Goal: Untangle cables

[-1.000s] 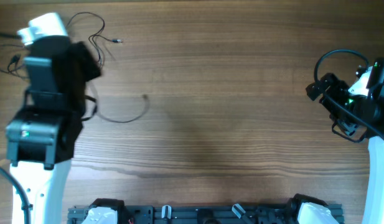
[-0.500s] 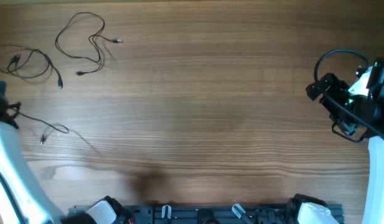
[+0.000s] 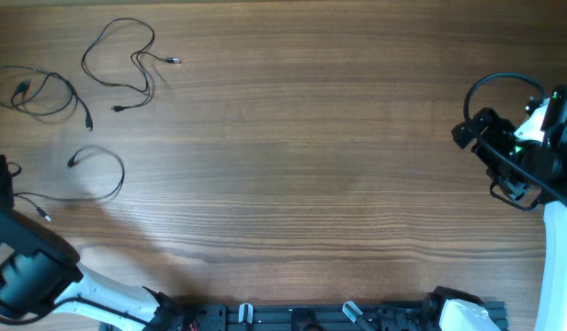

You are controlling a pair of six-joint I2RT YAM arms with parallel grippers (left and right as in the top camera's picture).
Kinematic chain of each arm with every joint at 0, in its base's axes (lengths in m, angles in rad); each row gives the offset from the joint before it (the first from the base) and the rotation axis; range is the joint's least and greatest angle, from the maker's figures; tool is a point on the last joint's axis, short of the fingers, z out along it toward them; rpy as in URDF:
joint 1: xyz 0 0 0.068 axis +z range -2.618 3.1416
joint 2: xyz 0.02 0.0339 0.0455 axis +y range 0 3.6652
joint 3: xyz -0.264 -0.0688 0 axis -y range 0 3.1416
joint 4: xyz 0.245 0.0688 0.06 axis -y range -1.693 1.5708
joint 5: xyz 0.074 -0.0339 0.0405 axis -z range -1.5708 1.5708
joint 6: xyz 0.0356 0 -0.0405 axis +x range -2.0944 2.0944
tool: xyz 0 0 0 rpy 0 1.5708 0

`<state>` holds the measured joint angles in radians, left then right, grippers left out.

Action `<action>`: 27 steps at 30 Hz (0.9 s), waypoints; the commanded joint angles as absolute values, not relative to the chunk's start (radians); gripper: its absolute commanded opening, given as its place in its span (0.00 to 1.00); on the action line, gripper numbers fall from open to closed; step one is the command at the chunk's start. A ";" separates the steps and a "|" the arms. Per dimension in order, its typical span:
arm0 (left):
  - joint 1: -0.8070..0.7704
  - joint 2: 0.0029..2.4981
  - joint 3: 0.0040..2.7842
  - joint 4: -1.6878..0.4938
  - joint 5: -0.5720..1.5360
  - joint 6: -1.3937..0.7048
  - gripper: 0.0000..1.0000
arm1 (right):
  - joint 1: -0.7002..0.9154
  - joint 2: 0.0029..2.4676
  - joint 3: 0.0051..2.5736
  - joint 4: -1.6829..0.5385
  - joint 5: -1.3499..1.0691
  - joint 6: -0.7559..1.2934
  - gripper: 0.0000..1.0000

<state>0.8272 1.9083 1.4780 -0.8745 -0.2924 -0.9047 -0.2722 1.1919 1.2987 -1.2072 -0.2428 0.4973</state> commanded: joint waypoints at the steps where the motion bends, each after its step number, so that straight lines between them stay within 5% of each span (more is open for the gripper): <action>1: 0.833 1.967 1.471 -0.851 -0.237 -0.951 0.04 | -0.273 1.196 1.314 -1.205 -0.238 0.506 1.00; 7: 0.832 1.995 1.470 -0.828 -0.107 -0.835 0.15 | -0.273 1.196 1.314 -1.205 -0.238 0.507 1.00; 10: 0.832 1.970 1.471 -0.792 0.037 -0.678 0.88 | -0.273 1.196 1.314 -1.205 -0.238 0.507 1.00; 11: 0.832 1.949 1.473 -0.791 0.091 -0.660 1.00 | -0.273 1.196 1.314 -1.205 -0.238 0.507 1.00; 17: 0.768 1.731 1.474 -0.769 0.266 -0.593 1.00 | -0.273 1.196 1.314 -1.205 -0.238 0.507 1.00; 25: 0.452 1.536 1.473 -0.767 0.268 -0.490 1.00 | -0.273 1.196 1.314 -1.205 -0.238 0.507 1.00; 27: 0.351 1.533 1.472 -0.773 0.415 -0.323 1.00 | -0.273 1.196 1.314 -1.205 -0.238 0.507 1.00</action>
